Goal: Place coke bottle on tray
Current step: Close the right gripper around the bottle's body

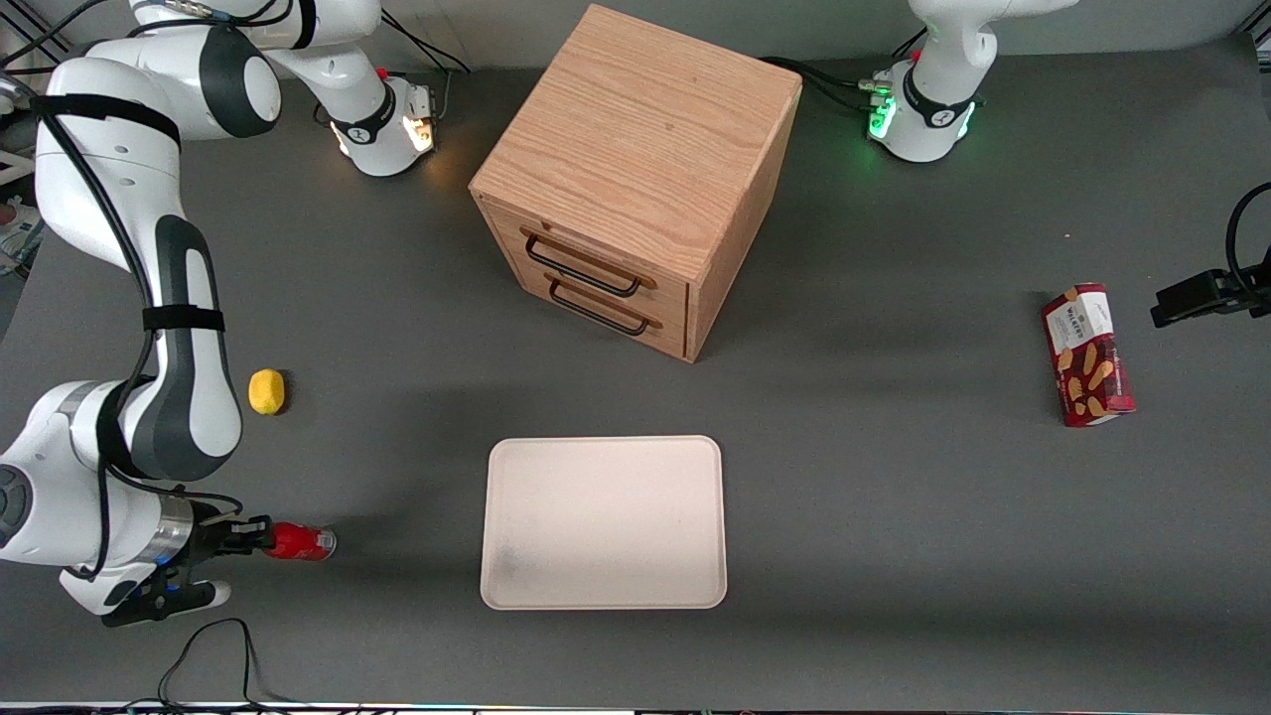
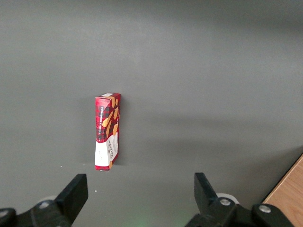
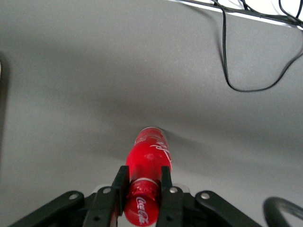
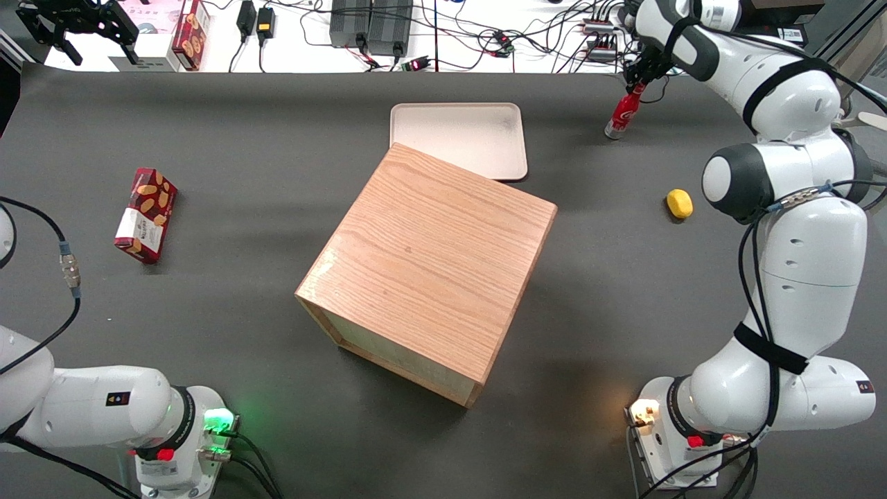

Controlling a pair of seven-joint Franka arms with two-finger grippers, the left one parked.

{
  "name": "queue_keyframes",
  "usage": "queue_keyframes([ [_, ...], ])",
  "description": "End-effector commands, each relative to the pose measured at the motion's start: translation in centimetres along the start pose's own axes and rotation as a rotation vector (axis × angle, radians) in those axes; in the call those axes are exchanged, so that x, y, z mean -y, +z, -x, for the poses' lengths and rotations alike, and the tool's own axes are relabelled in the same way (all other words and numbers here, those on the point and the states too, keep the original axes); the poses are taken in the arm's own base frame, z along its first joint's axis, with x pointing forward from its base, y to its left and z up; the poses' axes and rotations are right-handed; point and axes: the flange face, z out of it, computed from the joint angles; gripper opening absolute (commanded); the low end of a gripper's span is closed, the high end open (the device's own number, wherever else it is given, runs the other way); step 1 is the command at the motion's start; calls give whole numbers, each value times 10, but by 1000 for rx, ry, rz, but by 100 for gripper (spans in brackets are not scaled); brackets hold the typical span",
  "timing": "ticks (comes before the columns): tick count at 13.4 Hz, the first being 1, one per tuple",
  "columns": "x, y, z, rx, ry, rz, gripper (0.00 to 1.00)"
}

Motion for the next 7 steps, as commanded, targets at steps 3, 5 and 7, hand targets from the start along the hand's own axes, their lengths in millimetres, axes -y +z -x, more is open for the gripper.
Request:
queue_keyframes([
  [3,1,-115,28,0,-54,-7,0],
  [5,0,-161,46,5,-84,15,0],
  [7,4,-209,68,13,-84,14,0],
])
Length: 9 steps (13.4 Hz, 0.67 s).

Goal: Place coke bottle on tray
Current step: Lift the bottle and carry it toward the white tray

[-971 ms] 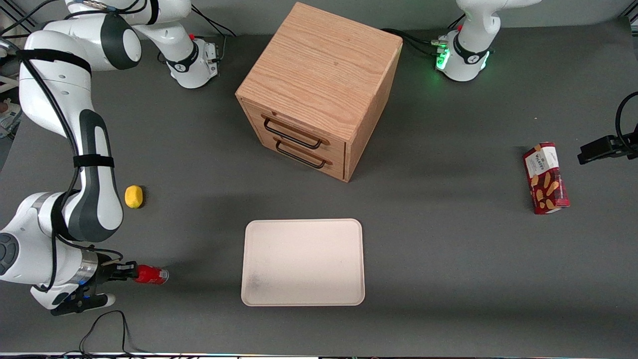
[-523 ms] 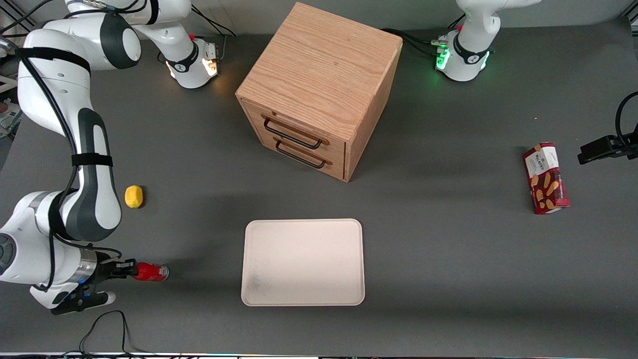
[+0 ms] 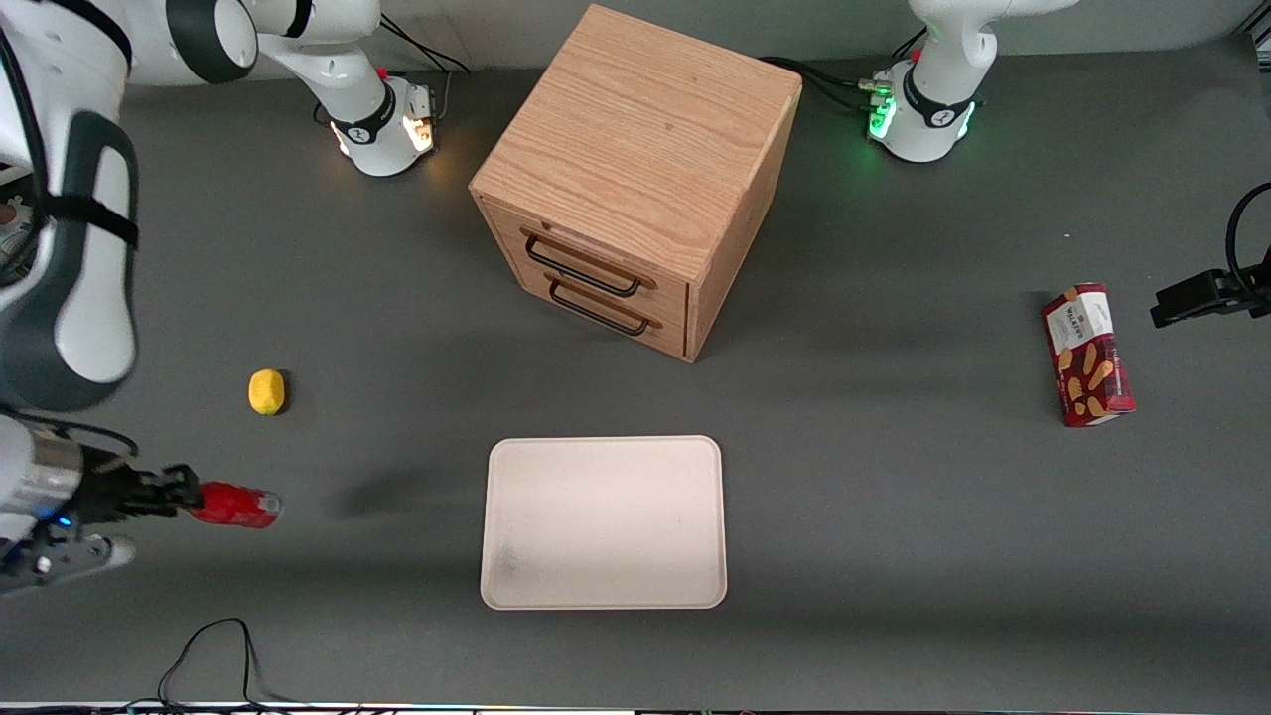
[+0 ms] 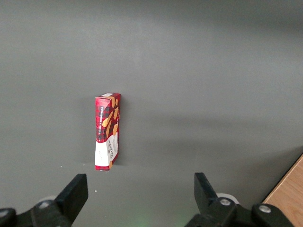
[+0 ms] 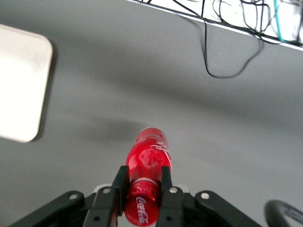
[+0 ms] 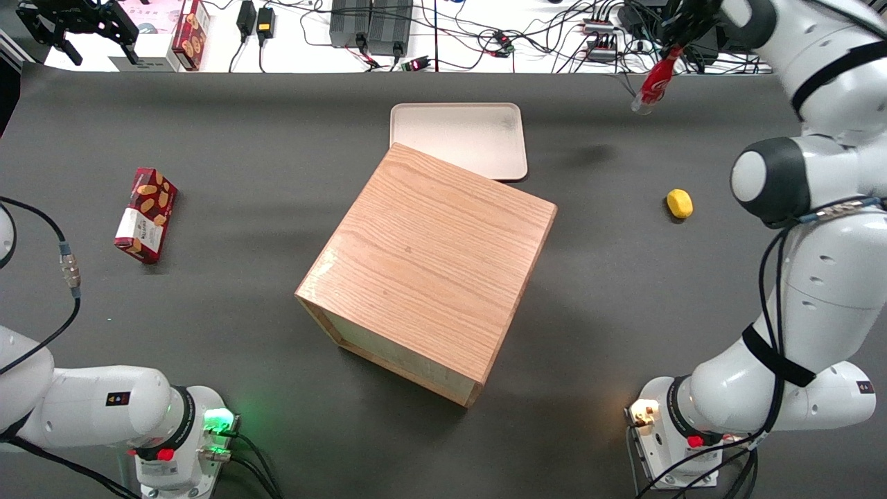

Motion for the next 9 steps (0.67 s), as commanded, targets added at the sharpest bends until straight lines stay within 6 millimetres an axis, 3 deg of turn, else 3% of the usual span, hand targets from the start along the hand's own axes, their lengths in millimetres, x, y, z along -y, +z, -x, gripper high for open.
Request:
queue_keyframes([
  [1,7,-69,36,6,-23,7,0],
  [3,14,-96,50,3,-27,3,0],
  [5,24,-106,51,-12,-37,1,0],
  [9,72,-129,42,-60,-104,10,0],
])
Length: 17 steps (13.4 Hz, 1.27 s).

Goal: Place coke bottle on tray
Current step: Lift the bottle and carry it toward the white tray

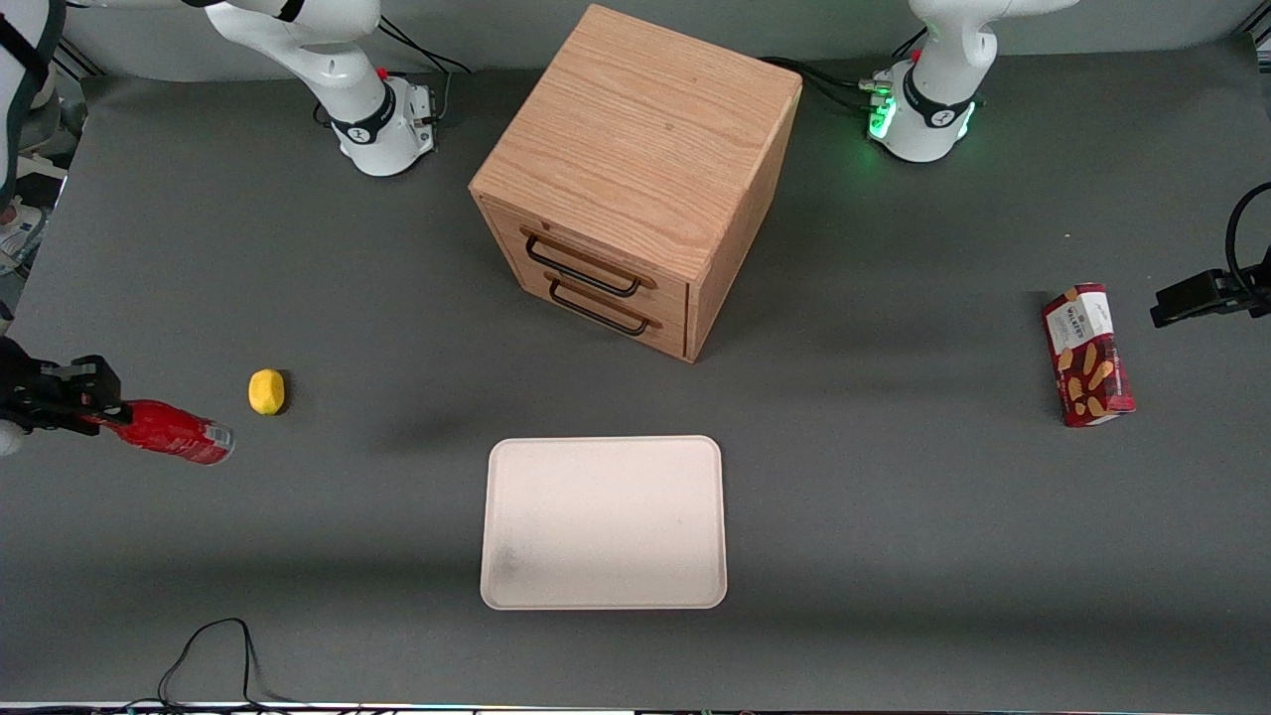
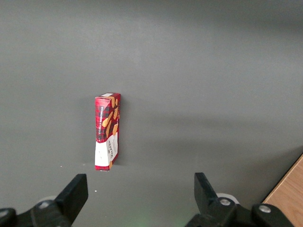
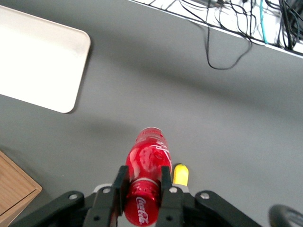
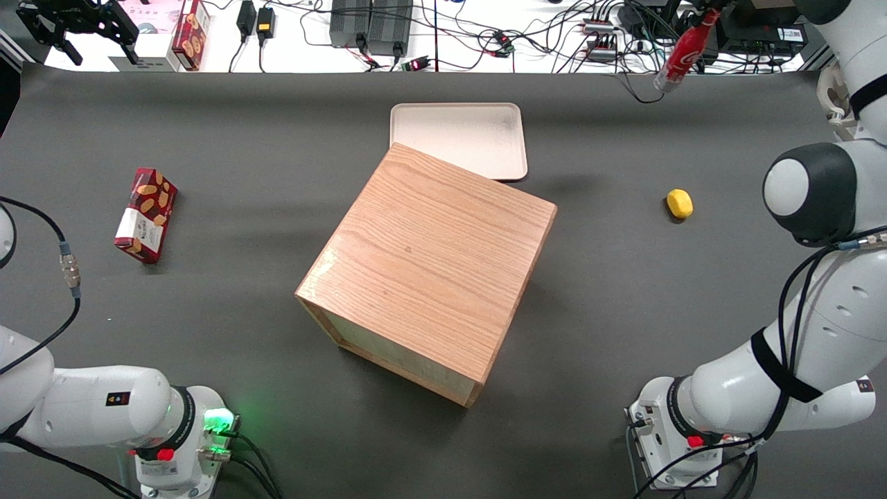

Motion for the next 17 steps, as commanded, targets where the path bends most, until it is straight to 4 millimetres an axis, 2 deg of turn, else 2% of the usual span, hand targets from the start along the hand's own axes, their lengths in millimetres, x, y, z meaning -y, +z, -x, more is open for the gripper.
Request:
queue_keyframes([
  [1,45,-20,-8,-35,-63,9,0],
  [4,125,-30,-24,-69,-57,5,0],
  [7,200,-21,-37,-91,-19,-11,0],
  [10,262,-11,-45,-108,1,-20,0],
  [12,285,-6,-49,-118,28,-28,0],
  [14,288,4,-56,-135,25,-27,0],
  [17,287,53,-81,-132,26,-17,0],
])
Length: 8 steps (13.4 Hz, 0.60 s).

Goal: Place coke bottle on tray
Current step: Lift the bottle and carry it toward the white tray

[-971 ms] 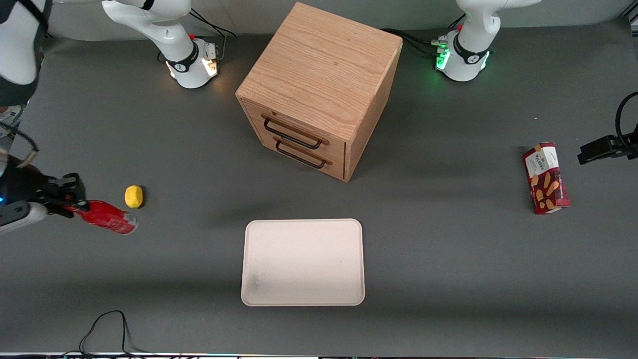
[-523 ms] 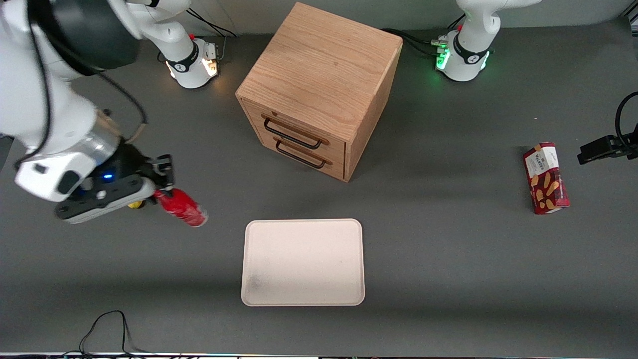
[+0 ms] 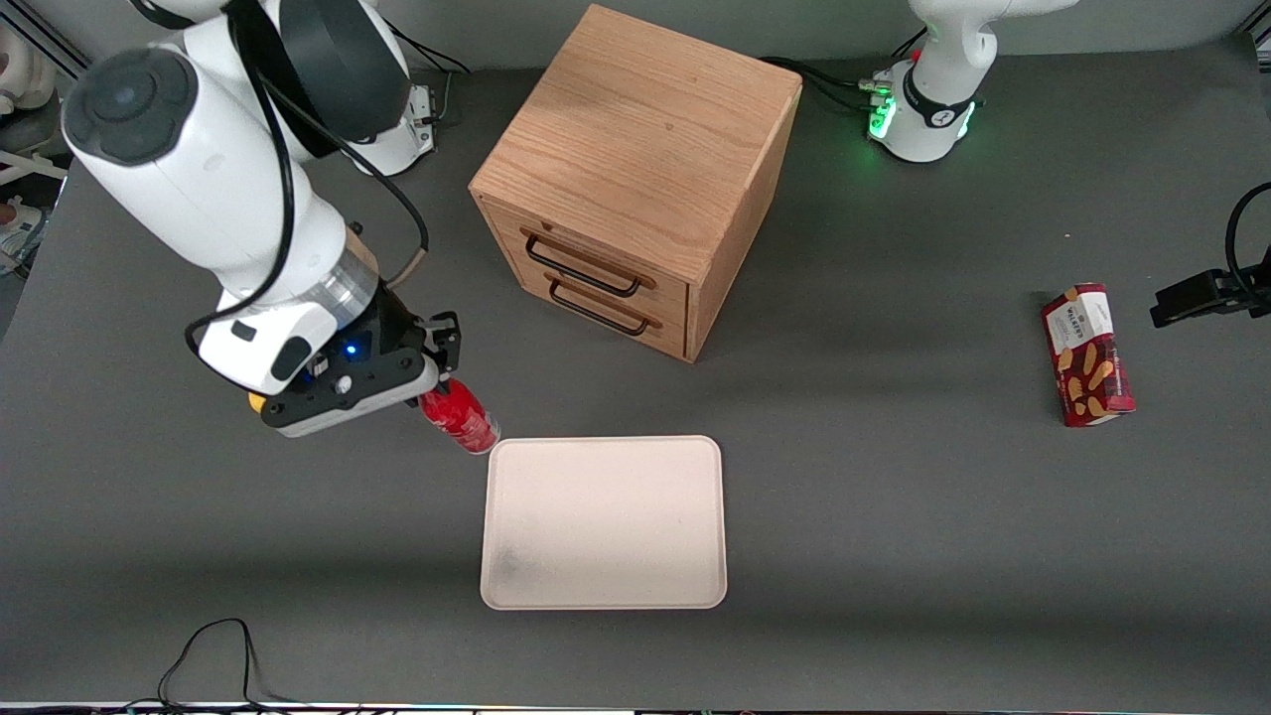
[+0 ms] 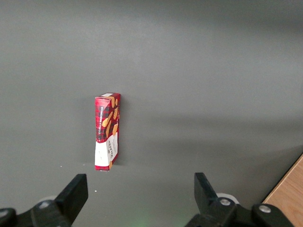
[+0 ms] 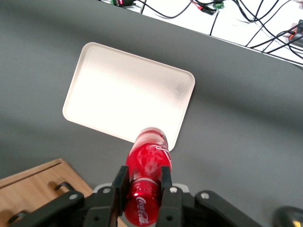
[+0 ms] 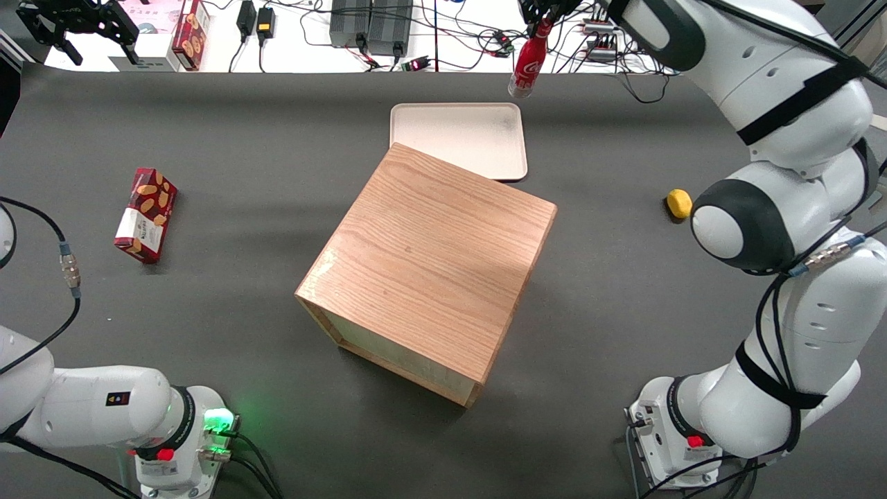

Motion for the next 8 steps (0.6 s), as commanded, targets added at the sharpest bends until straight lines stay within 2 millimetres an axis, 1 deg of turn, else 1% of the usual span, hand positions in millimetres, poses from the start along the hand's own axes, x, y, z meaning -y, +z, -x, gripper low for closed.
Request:
queue_keyframes([
  [1,-3,42,-23,-29,19,16,0],
  [5,-7,115,-40,-24,17,25,0],
  [8,-17,157,-49,-35,6,29,0],
])
